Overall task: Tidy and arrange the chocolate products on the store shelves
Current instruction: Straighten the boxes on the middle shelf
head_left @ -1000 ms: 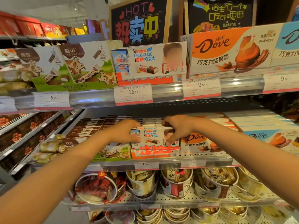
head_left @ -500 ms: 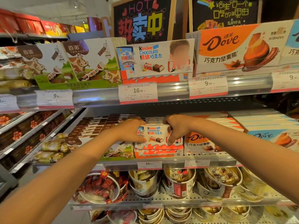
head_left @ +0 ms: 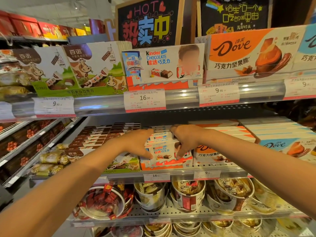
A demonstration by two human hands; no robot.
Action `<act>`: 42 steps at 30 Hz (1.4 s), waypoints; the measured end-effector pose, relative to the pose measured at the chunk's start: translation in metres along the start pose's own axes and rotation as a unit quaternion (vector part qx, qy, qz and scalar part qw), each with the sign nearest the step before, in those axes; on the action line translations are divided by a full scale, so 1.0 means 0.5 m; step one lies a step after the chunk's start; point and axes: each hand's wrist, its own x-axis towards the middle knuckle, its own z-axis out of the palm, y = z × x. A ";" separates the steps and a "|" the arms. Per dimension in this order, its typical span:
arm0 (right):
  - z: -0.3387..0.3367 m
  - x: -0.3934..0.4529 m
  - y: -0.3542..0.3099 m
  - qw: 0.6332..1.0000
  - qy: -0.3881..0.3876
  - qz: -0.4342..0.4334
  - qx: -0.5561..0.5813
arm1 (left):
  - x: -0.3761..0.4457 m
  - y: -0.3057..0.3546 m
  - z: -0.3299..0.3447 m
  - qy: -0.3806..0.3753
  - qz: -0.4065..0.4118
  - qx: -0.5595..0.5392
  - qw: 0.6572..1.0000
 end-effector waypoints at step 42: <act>-0.035 0.047 0.036 0.965 -0.143 0.052 0.214 | -0.020 -0.022 0.008 0.055 -0.047 0.017 0.997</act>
